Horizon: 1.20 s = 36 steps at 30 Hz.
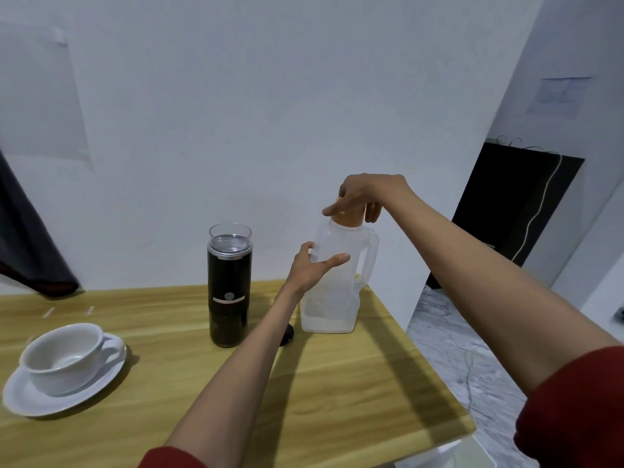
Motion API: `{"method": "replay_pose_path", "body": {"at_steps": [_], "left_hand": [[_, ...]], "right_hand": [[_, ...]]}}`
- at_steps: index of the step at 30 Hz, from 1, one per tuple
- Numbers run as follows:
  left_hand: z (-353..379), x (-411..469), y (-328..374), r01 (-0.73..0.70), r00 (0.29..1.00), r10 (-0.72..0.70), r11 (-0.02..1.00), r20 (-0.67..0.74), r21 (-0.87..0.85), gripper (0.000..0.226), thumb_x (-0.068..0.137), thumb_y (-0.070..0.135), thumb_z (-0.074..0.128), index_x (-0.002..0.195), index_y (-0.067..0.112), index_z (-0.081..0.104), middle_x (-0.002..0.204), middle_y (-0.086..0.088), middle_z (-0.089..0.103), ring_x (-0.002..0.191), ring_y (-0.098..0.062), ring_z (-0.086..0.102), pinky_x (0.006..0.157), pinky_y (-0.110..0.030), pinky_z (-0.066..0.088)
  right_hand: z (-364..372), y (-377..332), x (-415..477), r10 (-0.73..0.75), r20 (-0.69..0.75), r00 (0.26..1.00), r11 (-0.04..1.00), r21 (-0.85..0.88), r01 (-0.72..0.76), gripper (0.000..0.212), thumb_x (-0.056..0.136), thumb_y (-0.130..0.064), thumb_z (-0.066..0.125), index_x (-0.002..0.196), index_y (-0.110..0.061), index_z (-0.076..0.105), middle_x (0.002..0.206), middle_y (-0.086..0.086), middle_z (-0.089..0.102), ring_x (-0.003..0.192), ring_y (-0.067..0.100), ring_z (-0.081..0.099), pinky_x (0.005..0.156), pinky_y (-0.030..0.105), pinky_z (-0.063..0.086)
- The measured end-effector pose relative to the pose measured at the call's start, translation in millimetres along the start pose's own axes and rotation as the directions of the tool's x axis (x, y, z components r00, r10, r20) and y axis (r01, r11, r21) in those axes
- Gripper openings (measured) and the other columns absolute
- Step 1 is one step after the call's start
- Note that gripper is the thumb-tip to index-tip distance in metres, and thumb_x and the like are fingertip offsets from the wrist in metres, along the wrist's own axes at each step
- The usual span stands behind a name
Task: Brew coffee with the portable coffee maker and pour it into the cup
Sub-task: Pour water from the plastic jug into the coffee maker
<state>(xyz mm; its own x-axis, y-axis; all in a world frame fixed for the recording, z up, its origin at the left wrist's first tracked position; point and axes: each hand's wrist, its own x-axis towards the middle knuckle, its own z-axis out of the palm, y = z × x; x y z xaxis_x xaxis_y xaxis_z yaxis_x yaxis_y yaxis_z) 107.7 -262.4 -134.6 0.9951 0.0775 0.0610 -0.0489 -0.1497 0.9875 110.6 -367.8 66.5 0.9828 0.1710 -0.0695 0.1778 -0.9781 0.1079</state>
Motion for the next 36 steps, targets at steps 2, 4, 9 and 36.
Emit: {"method": "replay_pose_path", "body": {"at_steps": [2, 4, 9, 36], "left_hand": [[0.1, -0.5, -0.1, -0.004, 1.000, 0.004, 1.000, -0.001, 0.000, 0.110, 0.061, 0.069, 0.082, 0.149, 0.025, 0.032, 0.153, -0.004, 0.037, 0.136, -0.027, 0.043, 0.106, -0.045, 0.045], [-0.5, -0.7, 0.0, -0.003, 1.000, 0.003, 1.000, 0.000, -0.010, 0.109, 0.062, 0.067, 0.082, 0.149, 0.024, 0.032, 0.153, -0.004, 0.038, 0.135, -0.026, 0.043, 0.107, -0.044, 0.045], [-1.4, -0.4, 0.0, -0.010, 1.000, 0.010, 1.000, -0.002, -0.004, 0.108, 0.063, 0.066, 0.082, 0.149, 0.023, 0.033, 0.152, -0.005, 0.040, 0.135, -0.026, 0.044, 0.108, -0.046, 0.044], [-5.2, 0.2, 3.0, -0.054, 0.998, 0.052, 0.989, 0.018, 0.135, 0.118, 0.063, 0.072, 0.078, 0.156, 0.027, 0.021, 0.158, -0.009, 0.030, 0.143, -0.029, 0.034, 0.113, -0.051, 0.036]], "right_hand": [[-3.2, 0.1, -2.2, 0.063, 0.027, 0.998, 0.998, -0.025, -0.062, 0.070, 0.083, -0.080, 0.047, 0.101, -0.015, 0.063, 0.097, 0.003, 0.072, 0.084, 0.021, 0.073, 0.092, 0.035, 0.053], [-6.8, 0.1, -3.7, 0.102, 0.048, 0.994, 0.993, -0.059, -0.099, 0.071, 0.084, -0.080, 0.047, 0.106, -0.013, 0.060, 0.097, 0.001, 0.071, 0.087, 0.020, 0.071, 0.088, 0.031, 0.052], [-12.1, -0.7, -4.0, 0.009, 0.005, 1.000, 0.998, -0.066, -0.009, 0.046, 0.091, -0.042, 0.058, 0.132, -0.022, 0.057, 0.090, -0.002, 0.065, 0.083, 0.021, 0.073, 0.093, 0.037, 0.053], [26.2, -6.6, 3.4, -0.038, -0.154, 0.987, 0.981, -0.193, 0.008, 0.055, 0.099, -0.058, 0.033, 0.124, -0.016, 0.059, 0.125, 0.006, 0.064, 0.104, 0.026, 0.063, 0.087, 0.033, 0.046]]}}
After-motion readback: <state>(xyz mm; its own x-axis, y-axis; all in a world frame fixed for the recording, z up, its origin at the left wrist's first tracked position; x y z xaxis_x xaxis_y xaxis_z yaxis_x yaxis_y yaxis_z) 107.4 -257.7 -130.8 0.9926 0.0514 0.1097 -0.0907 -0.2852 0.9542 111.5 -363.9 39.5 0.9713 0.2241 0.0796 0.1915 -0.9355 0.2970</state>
